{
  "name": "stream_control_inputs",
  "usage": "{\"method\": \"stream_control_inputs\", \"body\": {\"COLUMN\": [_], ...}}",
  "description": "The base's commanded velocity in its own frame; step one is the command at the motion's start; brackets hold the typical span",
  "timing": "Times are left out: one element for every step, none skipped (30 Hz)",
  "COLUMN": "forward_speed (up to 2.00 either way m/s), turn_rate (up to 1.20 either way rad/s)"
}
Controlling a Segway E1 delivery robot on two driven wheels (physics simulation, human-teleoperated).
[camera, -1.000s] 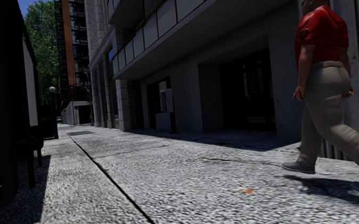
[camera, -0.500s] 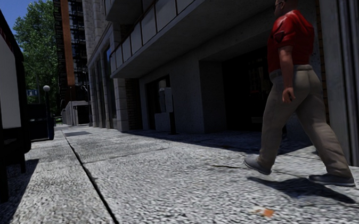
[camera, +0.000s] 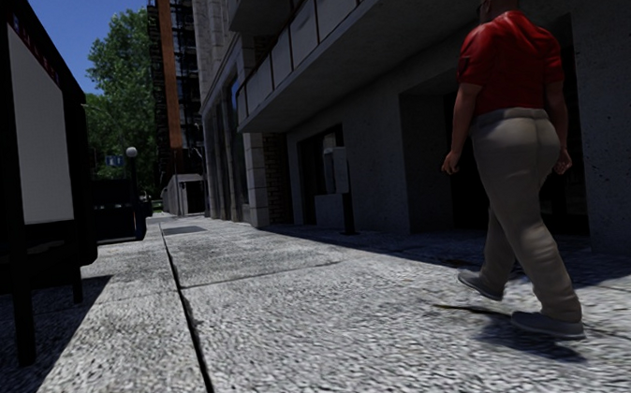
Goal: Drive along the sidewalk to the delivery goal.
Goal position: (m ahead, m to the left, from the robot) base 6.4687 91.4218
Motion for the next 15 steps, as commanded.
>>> {"method": "stream_control_inputs", "body": {"forward_speed": [0.81, 0.81, 0.81, 0.81, 0.81, 0.81, 0.81, 0.81, 0.81, 0.81, 0.81, 0.81, 0.81, 0.81, 0.81], "turn_rate": [0.08, 0.00, 0.00, 0.00, 0.00, 0.00, 0.00, 0.00, 0.00, 0.12, 0.29, 0.29, 0.55, 0.72, 0.81]}}
